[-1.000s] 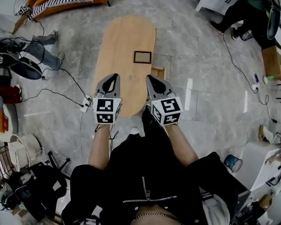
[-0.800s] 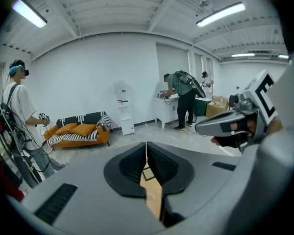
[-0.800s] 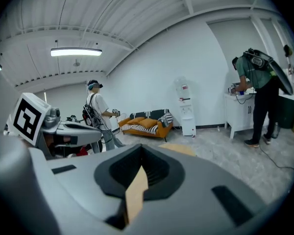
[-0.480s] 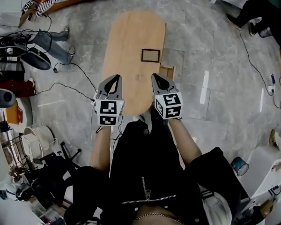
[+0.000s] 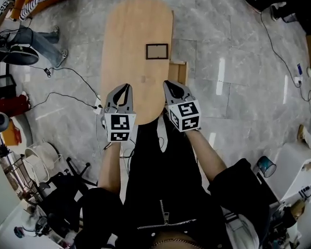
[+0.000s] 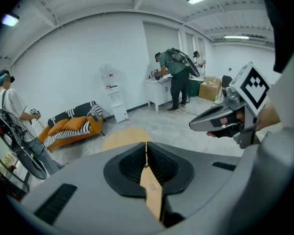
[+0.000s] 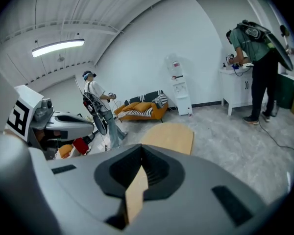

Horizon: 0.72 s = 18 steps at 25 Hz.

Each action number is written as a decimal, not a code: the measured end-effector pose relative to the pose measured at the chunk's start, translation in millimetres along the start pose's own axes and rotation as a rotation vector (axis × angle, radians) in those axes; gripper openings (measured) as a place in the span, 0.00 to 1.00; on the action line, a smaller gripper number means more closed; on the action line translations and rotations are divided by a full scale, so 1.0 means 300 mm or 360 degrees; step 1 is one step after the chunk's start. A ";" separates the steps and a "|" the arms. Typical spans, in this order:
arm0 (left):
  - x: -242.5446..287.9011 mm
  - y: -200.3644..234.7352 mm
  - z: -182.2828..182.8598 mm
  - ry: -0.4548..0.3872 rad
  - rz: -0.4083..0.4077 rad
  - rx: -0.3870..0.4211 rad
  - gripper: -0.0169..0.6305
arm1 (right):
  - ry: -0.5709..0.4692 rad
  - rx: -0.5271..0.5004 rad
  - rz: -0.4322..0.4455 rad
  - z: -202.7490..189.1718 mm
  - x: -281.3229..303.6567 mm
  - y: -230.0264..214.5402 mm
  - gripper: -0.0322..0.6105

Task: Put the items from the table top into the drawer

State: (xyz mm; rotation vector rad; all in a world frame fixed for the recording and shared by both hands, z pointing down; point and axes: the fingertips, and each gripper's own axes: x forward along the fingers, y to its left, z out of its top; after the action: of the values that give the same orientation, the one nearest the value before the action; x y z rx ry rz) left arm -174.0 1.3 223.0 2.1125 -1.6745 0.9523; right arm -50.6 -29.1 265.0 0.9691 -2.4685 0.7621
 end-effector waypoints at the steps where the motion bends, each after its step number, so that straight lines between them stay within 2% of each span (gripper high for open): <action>1: 0.031 -0.003 -0.024 0.0010 -0.0016 0.0020 0.05 | 0.0011 0.0001 -0.0006 -0.012 0.017 -0.007 0.06; 8: 0.226 -0.037 -0.220 0.0112 -0.0162 0.0089 0.05 | 0.0111 0.0039 -0.0060 -0.145 0.112 -0.056 0.06; 13: 0.344 -0.107 -0.344 0.0128 -0.0273 0.0029 0.07 | 0.0174 0.0090 -0.0101 -0.243 0.153 -0.122 0.06; 18: 0.493 -0.163 -0.561 0.0238 -0.0350 0.0067 0.18 | 0.0210 0.0116 -0.0171 -0.363 0.245 -0.202 0.06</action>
State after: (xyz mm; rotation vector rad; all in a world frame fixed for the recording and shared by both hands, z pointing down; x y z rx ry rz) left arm -165.3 2.8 452.2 2.1395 -1.3304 1.0550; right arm -42.6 -37.3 409.1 1.0341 -2.2707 0.8569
